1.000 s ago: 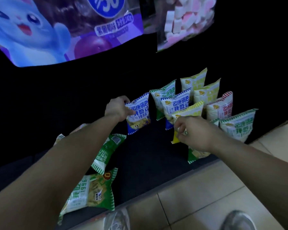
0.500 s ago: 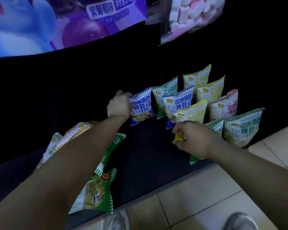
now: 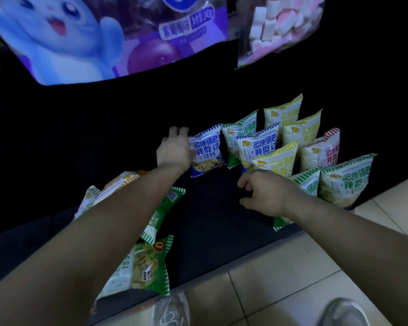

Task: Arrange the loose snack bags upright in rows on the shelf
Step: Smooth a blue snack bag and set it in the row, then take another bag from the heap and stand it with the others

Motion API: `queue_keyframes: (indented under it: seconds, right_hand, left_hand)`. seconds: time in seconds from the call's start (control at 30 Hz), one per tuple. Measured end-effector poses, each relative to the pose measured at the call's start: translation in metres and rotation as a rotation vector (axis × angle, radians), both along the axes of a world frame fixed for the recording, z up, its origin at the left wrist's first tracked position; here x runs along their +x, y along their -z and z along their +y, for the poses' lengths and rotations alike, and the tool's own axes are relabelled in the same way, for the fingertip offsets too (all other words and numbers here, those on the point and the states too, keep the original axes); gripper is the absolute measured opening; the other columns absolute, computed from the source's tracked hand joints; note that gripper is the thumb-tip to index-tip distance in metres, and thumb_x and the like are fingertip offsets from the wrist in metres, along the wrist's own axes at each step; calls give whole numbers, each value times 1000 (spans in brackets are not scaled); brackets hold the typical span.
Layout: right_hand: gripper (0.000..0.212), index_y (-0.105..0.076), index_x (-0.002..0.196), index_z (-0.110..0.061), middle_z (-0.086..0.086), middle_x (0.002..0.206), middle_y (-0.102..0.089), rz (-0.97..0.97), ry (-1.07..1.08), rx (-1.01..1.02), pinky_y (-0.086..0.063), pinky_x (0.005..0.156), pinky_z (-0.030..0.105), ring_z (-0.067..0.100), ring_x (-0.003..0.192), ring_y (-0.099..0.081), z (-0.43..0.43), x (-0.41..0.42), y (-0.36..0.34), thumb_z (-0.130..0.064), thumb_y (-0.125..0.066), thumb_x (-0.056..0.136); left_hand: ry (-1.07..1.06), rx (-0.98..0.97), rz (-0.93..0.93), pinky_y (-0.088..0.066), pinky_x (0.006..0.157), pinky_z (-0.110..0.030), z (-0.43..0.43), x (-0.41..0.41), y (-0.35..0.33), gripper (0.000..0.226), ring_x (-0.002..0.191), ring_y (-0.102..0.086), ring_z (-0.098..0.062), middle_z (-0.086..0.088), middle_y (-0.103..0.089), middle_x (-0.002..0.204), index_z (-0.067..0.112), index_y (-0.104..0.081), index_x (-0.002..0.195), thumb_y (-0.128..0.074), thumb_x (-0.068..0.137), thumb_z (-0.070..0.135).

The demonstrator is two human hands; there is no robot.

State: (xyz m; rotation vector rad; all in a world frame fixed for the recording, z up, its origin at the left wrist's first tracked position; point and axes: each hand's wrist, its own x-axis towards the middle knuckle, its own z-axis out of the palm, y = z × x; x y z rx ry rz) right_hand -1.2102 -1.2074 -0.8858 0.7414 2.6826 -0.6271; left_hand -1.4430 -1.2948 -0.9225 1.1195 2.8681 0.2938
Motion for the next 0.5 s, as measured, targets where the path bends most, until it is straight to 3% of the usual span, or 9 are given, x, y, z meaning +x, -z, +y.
queue_keyframes:
  seconds: [0.17,0.37,0.5]
  right_hand:
    - [54,-53,136,-26,2,131,-56,57,11,-70,-48,96,38,21,117,-54,-27,-29,-13,-43,-68,87]
    - [58,-45,143,-20,4,139,-50,-39,-170,-28,-47,92,35,23,121,-51,-77,-66,-28,-45,-61,93]
    - [57,-44,143,-21,5,136,-51,-121,-299,67,-42,80,32,25,118,-53,-102,-92,-29,-46,-59,95]
  left_hand:
    - [95,-151,-124,-46,99,-40,-72,5,-56,71,126,-46,-29,-7,-42,143,27,-38,146,-69,85,46]
    - [29,-300,-199,-47,96,-40,-200,16,-80,65,120,-52,-27,-4,-43,139,27,-45,142,-67,85,51]
    - [-64,-349,-286,-48,94,-37,-259,8,-56,72,120,-52,-25,-4,-38,145,25,-39,146,-68,85,51]
